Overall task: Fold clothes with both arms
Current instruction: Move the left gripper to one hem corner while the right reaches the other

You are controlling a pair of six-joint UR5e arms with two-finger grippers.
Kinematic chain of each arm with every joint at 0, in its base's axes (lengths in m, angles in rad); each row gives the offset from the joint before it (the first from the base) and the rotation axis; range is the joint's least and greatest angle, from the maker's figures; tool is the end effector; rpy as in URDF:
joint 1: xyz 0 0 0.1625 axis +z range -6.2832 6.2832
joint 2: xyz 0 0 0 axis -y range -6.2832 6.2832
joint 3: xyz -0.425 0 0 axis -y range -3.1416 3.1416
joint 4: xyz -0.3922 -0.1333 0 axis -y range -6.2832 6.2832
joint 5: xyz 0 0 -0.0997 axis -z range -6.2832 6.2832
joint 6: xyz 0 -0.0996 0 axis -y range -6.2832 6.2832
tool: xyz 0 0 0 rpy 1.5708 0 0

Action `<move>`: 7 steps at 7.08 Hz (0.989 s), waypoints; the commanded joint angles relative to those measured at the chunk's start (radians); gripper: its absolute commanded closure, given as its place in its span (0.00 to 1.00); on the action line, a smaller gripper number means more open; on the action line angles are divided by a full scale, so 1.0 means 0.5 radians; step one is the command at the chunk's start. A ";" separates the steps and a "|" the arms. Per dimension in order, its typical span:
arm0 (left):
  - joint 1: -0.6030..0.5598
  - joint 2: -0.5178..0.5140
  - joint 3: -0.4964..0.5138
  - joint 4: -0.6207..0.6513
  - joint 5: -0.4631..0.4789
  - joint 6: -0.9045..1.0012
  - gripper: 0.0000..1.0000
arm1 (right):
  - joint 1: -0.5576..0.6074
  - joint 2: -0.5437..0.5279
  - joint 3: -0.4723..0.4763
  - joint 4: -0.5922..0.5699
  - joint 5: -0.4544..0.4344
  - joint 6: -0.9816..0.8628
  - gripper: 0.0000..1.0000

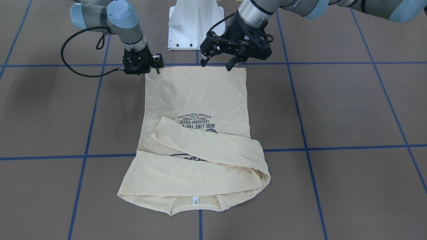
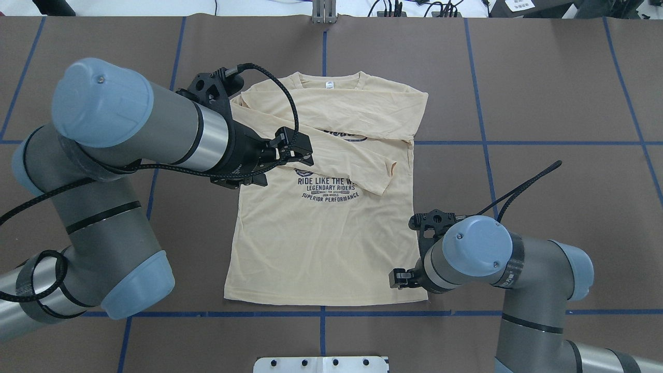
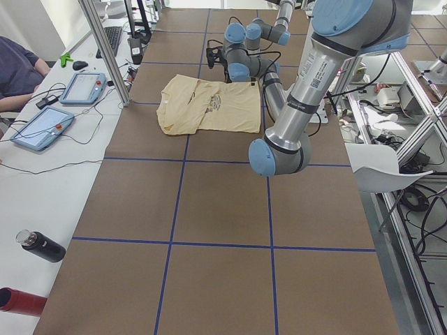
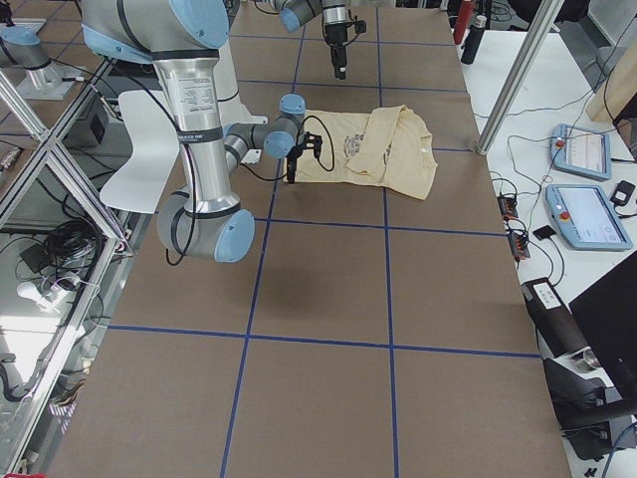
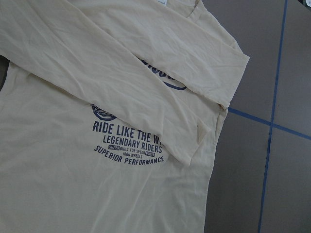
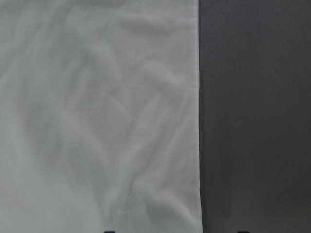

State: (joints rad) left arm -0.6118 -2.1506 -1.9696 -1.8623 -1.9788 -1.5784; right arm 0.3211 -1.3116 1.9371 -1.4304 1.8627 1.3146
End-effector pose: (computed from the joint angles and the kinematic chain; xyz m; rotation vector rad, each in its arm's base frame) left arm 0.4116 -0.4033 0.1245 0.0369 1.2997 -0.2711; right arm -0.5030 -0.2776 0.3433 -0.0495 -0.8075 -0.0504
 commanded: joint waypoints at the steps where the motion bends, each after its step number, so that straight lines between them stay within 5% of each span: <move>1: -0.010 0.000 0.000 0.000 0.000 0.000 0.00 | -0.010 -0.009 -0.012 -0.002 0.027 0.000 0.17; 5: -0.019 0.000 -0.009 0.003 0.000 0.000 0.00 | -0.007 -0.028 -0.012 -0.002 0.103 0.000 0.35; 7: -0.022 0.000 -0.009 0.003 0.000 0.000 0.00 | -0.007 -0.028 -0.012 -0.005 0.113 0.000 0.36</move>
State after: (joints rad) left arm -0.6217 -2.1506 -1.9741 -1.8607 -1.9789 -1.5785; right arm 0.3175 -1.3249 1.9312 -1.4323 1.9168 1.3146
